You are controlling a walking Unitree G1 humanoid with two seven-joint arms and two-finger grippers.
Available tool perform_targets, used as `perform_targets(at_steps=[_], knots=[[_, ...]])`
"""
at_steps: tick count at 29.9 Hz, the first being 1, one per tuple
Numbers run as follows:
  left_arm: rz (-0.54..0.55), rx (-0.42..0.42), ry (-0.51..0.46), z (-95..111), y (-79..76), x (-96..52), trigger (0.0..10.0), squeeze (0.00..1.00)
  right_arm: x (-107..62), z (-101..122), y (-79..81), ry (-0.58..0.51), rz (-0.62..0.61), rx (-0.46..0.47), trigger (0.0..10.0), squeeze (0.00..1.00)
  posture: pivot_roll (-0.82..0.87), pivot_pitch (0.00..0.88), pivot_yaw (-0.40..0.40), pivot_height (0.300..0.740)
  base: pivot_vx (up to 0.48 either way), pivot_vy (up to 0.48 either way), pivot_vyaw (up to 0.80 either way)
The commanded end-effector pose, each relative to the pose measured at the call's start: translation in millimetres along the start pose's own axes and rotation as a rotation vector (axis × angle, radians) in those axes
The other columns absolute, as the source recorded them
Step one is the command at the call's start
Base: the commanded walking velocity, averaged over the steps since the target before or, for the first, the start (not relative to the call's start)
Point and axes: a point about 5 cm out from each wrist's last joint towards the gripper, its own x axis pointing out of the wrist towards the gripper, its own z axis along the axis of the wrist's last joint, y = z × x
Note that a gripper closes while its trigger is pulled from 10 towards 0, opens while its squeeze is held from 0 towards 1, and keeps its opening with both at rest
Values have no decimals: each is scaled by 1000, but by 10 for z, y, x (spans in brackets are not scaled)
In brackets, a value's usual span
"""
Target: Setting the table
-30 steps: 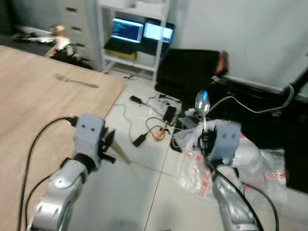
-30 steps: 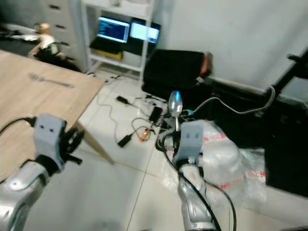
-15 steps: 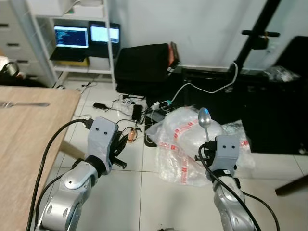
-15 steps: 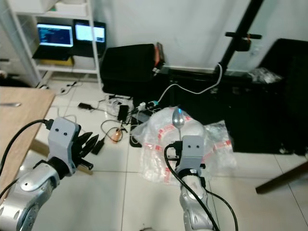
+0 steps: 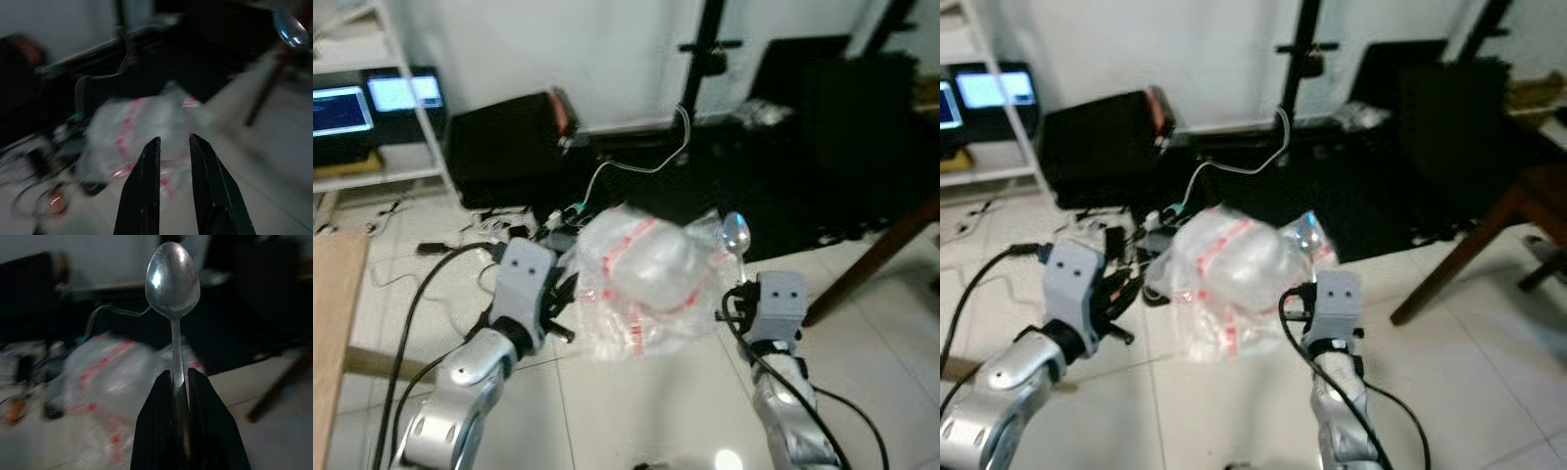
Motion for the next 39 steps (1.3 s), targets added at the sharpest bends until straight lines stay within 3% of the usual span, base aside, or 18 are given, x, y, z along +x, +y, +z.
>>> perform_targets(at_steps=[1, 28, 39], knots=[[-1, -5, 19, -58, 4, -7, 10000, 0, -16, -1, 1, -7, -8, 1, 10000, 0, 10, 61, 43, 740, 0, 0, -800], [-4, -14, 0, -22, 17, 22, 10000, 0, 4, 63, 6, -29, -14, 6, 10000, 0, 7, 54, 44, 740, 0, 0, -800], [2, -91, -76, 121, 53, 42, 10000, 0, 10, 110, -9, -41, -20, 10, 10000, 0, 2, 61, 43, 740, 0, 0, -800]])
